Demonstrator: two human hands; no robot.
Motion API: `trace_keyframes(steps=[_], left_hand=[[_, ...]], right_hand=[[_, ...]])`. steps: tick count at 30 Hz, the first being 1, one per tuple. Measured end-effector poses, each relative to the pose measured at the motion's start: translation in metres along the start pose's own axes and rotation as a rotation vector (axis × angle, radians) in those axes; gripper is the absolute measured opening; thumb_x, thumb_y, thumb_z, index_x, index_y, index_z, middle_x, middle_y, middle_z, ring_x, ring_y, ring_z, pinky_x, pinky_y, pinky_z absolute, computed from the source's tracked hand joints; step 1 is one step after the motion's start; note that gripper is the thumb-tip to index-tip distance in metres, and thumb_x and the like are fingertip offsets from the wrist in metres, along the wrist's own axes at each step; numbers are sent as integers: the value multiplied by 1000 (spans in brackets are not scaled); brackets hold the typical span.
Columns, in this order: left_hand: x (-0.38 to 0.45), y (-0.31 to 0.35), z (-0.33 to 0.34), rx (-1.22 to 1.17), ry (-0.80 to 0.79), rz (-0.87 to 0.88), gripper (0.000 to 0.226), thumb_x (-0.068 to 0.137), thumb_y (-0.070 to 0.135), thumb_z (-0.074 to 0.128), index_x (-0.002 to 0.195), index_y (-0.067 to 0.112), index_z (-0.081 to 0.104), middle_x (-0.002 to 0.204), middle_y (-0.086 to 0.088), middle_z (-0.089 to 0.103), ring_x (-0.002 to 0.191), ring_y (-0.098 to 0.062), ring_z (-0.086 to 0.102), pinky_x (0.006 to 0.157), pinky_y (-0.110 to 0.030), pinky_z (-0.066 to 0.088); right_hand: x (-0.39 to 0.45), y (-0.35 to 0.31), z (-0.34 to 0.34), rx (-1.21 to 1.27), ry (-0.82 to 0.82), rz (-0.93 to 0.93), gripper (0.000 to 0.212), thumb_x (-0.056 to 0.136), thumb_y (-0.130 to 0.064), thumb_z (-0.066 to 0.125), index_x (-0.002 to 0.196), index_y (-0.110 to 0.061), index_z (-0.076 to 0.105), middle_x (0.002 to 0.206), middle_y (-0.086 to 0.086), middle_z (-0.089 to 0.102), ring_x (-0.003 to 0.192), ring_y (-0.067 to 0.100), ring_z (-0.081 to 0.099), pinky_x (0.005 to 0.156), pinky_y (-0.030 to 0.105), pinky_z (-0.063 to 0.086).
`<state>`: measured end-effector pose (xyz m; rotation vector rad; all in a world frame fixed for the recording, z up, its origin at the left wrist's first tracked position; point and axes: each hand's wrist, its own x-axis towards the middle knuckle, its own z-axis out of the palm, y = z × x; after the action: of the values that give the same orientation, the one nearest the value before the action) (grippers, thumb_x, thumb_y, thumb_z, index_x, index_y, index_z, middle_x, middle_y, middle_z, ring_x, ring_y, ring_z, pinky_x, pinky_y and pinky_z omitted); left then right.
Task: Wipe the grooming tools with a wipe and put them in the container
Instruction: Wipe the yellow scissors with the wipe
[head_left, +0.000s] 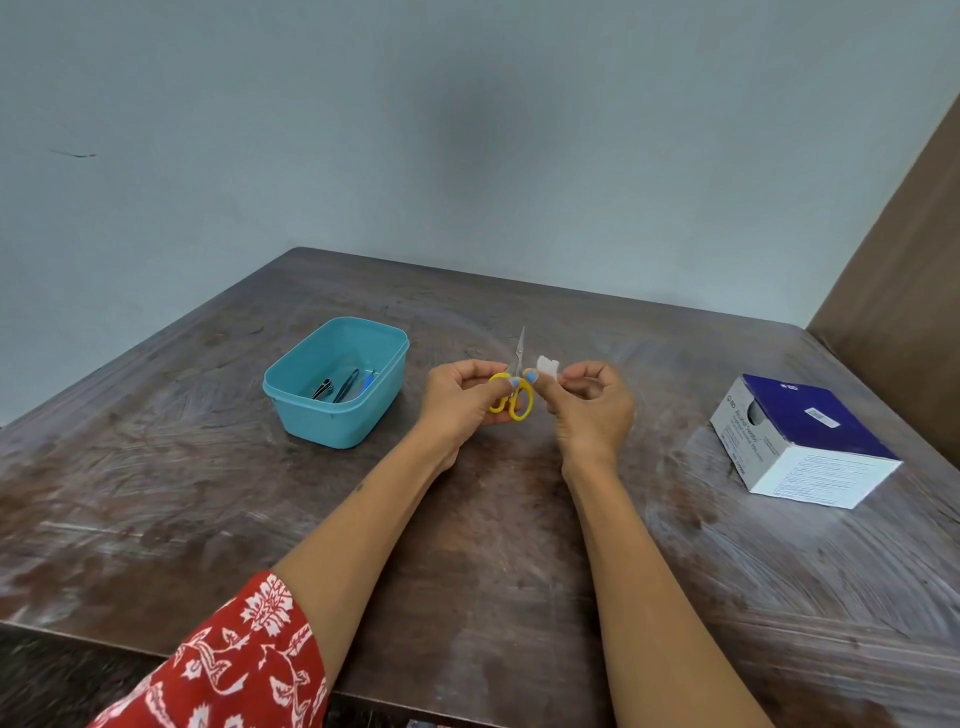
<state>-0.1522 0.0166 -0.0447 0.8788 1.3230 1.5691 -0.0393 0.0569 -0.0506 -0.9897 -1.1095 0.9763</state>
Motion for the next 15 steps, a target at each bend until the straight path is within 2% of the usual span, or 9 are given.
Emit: trace_keyframes(steps=[2,5,9,13,15], left_hand=[[-1,0,0,-9,-15,9,17,80,4,67,98,3,65,86,-13,69,75,-20,68,62,-29,59],[-2,0,1,-18,-36,21,13,81,4,67,93,5,66,83,-11,70,71,-17,68,60,-27,58],[-2,0,0,-19,-48,14,14,80,4,67,94,5,66,84,-11,71,69,-15,69,60,-27,58],[-4,0,1,3,-74,24,14,80,3,68,94,4,67,79,-9,71,67,-14,69,59,-27,57],[-5,0,1,10,-104,29,14,79,3,68,94,4,67,76,-7,71,65,-13,69,58,-27,57]], right_hand=[[0,1,0,11,-14,22,21,71,-7,79,69,-14,60,59,3,61,47,5,55,50,20,50],[0,1,-1,22,-33,54,1,84,-5,67,83,-6,68,65,5,64,51,3,60,52,16,52],[1,2,-1,5,-31,77,16,82,4,63,95,-5,66,75,7,68,62,13,64,62,23,57],[-1,1,-1,-6,-62,80,9,78,-3,70,80,-12,70,72,6,69,62,13,63,62,24,55],[-2,-1,-1,11,-57,101,13,78,-3,70,72,-13,66,69,5,68,59,11,63,60,24,53]])
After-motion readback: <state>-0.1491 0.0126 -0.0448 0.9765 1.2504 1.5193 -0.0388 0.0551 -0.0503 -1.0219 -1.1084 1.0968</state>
